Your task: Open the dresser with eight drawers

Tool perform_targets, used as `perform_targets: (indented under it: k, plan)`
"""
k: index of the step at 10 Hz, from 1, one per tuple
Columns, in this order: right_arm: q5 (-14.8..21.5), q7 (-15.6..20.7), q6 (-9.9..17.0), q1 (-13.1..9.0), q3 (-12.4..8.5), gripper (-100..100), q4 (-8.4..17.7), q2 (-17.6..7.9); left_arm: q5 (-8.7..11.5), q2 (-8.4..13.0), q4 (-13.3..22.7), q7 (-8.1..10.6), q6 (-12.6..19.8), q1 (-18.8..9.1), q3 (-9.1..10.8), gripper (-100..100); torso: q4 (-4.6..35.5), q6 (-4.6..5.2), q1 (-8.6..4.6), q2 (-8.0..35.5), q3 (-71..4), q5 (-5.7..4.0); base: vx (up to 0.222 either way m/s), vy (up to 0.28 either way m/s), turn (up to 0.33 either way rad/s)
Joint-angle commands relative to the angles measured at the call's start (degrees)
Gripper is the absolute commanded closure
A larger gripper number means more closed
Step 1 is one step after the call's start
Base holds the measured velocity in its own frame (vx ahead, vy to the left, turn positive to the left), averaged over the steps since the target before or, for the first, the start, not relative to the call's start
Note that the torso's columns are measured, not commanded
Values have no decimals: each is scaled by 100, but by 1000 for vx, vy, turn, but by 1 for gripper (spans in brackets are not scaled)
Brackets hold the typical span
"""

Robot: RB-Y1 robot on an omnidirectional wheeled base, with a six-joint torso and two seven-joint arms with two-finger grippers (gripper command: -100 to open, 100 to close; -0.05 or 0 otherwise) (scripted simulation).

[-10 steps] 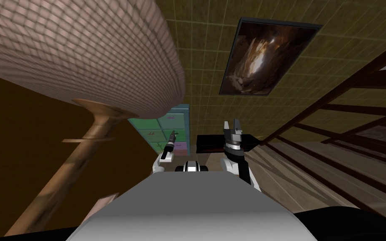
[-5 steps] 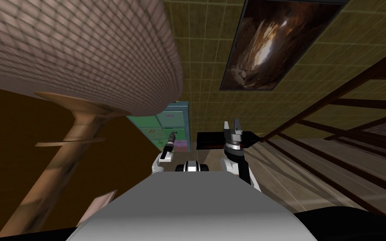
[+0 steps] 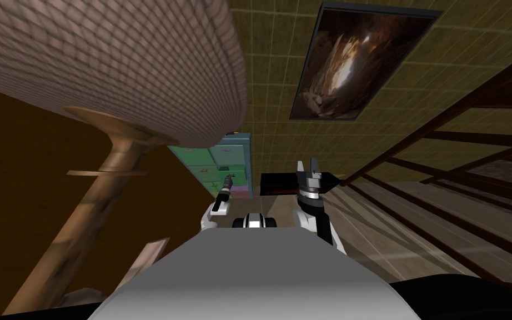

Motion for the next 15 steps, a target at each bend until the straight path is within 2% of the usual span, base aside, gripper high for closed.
perform_targets:
  k: [1, 4, 5, 7, 11, 12, 15]
  plan:
    - [0, 0, 0, 0, 0, 0, 0, 0, -12, -2, -176, 15, -41, 99, -69, 100, 9, 0, 20, 23, 32, 22, -151, -6, 23]
    - [0, 0, 0, 0, 0, 0, 0, 0, -17, 8, -303, 31, -74, 165, -106, 100, 28, 11, 43, 57, 66, 38, -135, -10, 18]
    - [0, 0, 0, 0, 0, 0, 1, 0, -9, 57, -507, 43, 217, 174, -53, -100, 33, 11, 35, 61, 61, 25, -45, -22, -54]
    - [0, 0, 0, 2, 0, 0, 0, 0, -10, 99, -806, 60, 490, 193, -55, -100, 27, -25, 35, -30, 26, -20, 29, -34, -15]
    - [0, 0, 0, 2, 0, 0, 0, -1, -12, 183, -1381, 95, 1037, 233, -60, -100, 14, -2, 39, -14, -14, -17, -2, -10, -4]
    - [0, 0, 0, 2, 0, 0, 0, -1, -12, 183, -1391, 95, 1037, 233, -60, -100, 22, -14, 22, 2, -10, -31, -5, -5, -8]
    - [0, 0, 0, 2, 0, 0, 0, 0, -12, 225, -1684, 112, 1311, 252, -62, -100, 30, -27, -8, 25, -4, -52, 3, -5, -5]
